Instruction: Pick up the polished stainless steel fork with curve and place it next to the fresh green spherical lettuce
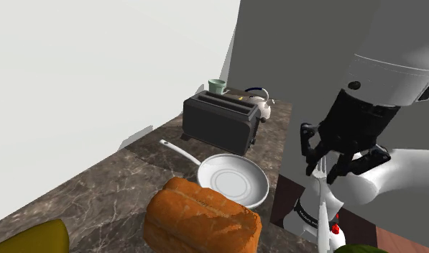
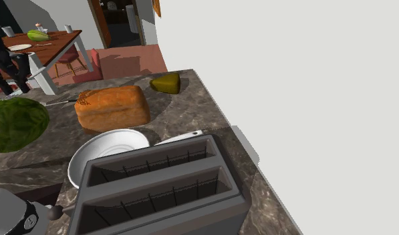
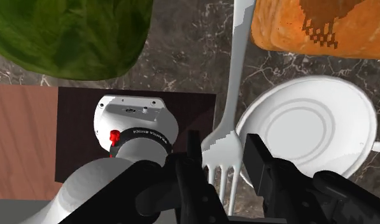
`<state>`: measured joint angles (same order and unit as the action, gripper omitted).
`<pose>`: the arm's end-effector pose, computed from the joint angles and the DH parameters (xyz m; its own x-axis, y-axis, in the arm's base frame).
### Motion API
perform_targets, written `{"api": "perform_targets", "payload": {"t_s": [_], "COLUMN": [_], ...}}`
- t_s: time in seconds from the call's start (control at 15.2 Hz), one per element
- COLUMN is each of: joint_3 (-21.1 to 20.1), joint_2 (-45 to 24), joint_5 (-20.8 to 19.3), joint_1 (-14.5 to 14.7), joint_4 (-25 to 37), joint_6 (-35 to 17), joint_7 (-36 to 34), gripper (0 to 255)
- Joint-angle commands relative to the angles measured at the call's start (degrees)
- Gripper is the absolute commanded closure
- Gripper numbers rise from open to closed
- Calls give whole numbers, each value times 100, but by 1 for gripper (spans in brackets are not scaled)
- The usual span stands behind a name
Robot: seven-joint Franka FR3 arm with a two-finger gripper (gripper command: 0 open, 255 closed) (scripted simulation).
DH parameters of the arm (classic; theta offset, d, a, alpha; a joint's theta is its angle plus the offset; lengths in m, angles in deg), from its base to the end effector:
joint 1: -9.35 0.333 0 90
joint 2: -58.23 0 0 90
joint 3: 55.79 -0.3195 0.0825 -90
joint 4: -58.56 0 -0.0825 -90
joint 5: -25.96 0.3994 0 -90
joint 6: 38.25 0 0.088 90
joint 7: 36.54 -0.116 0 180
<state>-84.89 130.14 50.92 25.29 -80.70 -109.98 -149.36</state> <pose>0.0637 0.2439 0.5756 0.1953 -0.9786 0.0652 -0.9802 -0.1970 -0.0206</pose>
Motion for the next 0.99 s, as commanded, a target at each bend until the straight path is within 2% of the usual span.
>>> {"api": "perform_targets", "payload": {"t_s": [0.0, 0.46, 0.92], "joint_3": [-68, -360, -665], "joint_2": [257, 1025, 1523], "joint_5": [155, 835, 1685], "joint_1": [149, 604, 867], "joint_4": [-1, 303, 897], "joint_6": [242, 1154, 1951], "joint_7": [-208, -1100, -2133], "gripper": [255, 255, 255]}}
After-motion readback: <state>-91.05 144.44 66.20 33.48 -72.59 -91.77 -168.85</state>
